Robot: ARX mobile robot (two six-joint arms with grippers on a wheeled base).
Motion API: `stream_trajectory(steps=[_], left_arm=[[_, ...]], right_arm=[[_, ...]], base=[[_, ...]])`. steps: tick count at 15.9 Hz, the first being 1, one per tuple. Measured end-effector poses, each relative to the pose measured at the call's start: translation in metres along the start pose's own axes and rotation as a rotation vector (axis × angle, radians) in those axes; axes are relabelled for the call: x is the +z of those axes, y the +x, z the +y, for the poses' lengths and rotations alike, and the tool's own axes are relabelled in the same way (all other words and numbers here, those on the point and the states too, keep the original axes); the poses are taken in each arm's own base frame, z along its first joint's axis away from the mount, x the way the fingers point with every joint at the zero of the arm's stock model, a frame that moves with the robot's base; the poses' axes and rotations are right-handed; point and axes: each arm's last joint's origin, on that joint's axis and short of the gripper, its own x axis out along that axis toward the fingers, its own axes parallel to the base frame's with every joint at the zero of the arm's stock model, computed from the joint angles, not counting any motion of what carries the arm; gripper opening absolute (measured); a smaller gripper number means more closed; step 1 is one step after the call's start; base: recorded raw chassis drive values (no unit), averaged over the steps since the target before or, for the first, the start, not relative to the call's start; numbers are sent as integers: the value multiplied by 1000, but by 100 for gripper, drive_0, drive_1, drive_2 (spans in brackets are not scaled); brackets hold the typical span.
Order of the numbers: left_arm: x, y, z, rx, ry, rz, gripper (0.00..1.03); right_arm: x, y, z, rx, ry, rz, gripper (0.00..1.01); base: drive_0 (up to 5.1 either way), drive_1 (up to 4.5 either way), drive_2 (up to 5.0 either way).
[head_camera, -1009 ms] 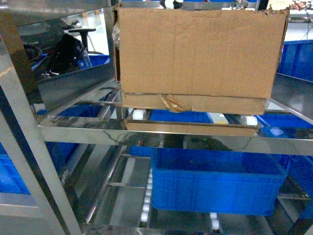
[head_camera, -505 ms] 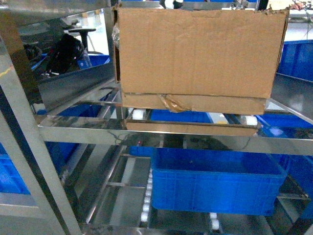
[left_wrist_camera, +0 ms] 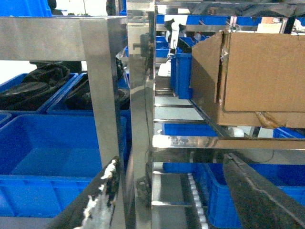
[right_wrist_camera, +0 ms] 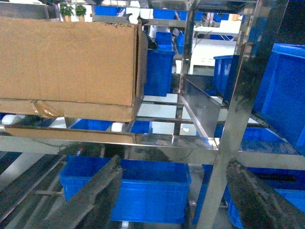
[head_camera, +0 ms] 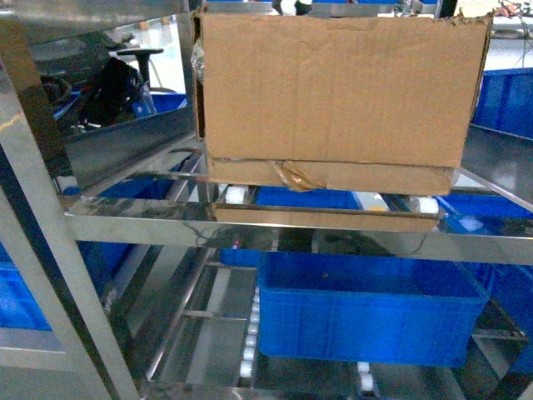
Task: Sort boxes to right shelf from conveyor
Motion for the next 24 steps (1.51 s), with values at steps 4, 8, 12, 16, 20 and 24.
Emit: stream_trajectory(steps=[4,8,12,16,20,24], left_arm=[[0,0,0,0,0,0,86],[0,0,0,0,0,0,99],[0,0,0,0,0,0,98],[0,0,0,0,0,0,98],[0,0,0,0,0,0,98],[0,0,0,0,0,0,98]], right_arm=[[0,0,0,0,0,0,84],[0,0,0,0,0,0,99],[0,0,0,0,0,0,98],[0,0,0,0,0,0,98],[0,0,0,0,0,0,98],[0,0,0,0,0,0,98]], base=[[0,0,0],[0,0,0],[0,0,0],[0,0,0],[0,0,0],[0,0,0]])
